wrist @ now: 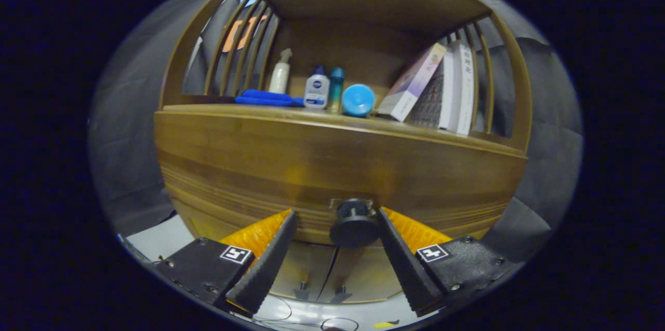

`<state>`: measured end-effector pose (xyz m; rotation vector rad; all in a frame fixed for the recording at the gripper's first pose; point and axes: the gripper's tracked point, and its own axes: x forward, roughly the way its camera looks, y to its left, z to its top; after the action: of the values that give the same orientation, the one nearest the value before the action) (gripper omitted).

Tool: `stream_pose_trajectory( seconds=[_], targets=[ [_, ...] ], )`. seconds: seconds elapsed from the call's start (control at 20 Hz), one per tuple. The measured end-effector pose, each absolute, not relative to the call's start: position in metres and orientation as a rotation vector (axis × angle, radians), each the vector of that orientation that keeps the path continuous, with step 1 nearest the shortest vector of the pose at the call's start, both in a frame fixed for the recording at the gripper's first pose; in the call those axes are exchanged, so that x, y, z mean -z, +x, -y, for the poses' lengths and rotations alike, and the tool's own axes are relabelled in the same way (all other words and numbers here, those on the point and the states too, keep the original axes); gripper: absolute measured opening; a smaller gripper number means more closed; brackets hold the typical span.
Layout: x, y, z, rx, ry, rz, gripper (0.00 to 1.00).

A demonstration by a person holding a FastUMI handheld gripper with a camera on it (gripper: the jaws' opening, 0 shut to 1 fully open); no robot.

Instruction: Pull open the drawer, take out the items inside it, and place them on the countertop above the cabinet.

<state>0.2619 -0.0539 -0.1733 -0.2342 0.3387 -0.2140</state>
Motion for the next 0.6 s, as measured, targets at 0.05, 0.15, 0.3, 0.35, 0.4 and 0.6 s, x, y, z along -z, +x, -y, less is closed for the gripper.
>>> stream_pose_trajectory(
  seconds=[0.05,0.15,0.3,0.35,0.4,0.6],
  targets=[
    [0.163,0.252,0.05,0.211,-0.241,-0.308,1.0],
    [0.147,0.233,0.039,0.197,-0.231,-0.277,1.0],
    [0.124,0.203,0.022,0.167,-0.183,-0.244,1.0],
    [0.115,0.193,0.021,0.163,-0.178,-0.232,1.0],
    [0.108,0.184,0.02,0.159,-0.175,-0.218,1.0],
    [0.077,0.137,0.01,0.13,-0.147,-0.182,1.0]
  ],
)
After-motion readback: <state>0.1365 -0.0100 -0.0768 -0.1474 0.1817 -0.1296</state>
